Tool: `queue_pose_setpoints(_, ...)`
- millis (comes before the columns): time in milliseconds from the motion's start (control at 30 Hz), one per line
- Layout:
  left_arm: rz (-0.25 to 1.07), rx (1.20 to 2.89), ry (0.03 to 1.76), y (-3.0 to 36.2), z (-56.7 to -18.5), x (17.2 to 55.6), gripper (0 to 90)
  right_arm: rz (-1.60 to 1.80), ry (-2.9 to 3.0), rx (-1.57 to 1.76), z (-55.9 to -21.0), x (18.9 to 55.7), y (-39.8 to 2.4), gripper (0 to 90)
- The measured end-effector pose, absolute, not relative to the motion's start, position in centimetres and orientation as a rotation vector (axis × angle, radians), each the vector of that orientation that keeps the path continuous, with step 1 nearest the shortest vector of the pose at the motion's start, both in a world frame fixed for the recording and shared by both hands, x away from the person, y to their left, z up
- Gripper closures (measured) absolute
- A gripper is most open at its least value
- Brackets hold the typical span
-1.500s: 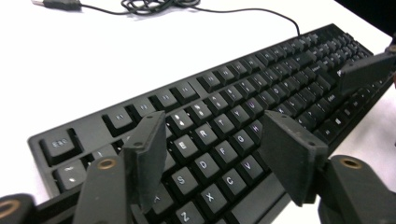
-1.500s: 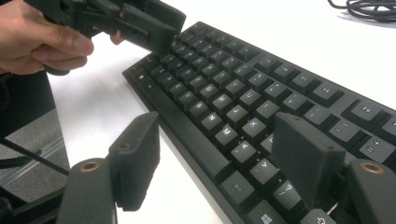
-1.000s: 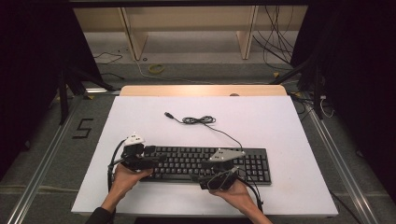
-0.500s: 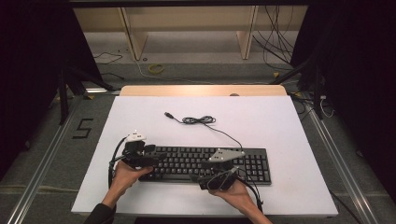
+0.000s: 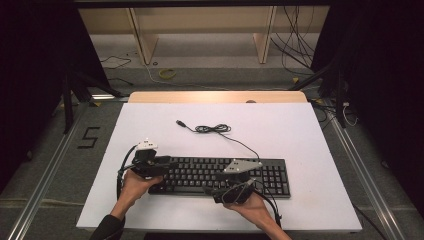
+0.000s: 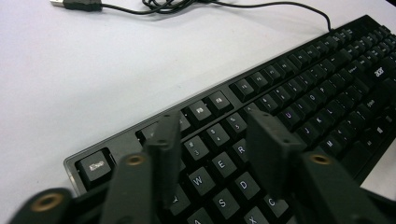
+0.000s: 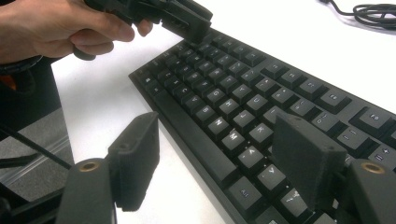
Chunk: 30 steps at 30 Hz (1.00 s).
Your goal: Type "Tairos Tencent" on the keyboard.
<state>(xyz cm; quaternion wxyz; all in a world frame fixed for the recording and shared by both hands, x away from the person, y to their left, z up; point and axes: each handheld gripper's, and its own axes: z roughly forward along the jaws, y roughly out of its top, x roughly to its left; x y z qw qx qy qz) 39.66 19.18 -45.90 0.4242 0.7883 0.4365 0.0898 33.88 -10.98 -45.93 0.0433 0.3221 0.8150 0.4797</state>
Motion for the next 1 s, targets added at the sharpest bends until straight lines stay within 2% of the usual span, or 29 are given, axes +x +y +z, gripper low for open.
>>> queue_pose_setpoints(67, 0.233, 1.989, 1.094, 19.1, -45.9, 39.7, 65.6, 1.466, 2.493, 0.987, -45.9, 33.9, -11.0, 33.1)
queue_pose_setpoints(100, 0.232, 1.996, 1.088, 19.1, -45.9, 39.8, 71.4, 1.464, 2.494, 0.988, -45.9, 33.9, -11.0, 33.1)
queue_pose_setpoints(433, 0.219, 2.063, 1.054, 18.5, -46.2, 39.8, 87.0, 1.467, 2.492, 0.985, -45.9, 33.9, -11.0, 33.1)
queue_pose_setpoints(1000, 0.191, 2.109, 1.038, 17.7, -46.9, 40.0, 89.0, 1.464, 2.498, 0.983, -46.0, 33.9, -10.9, 33.0)
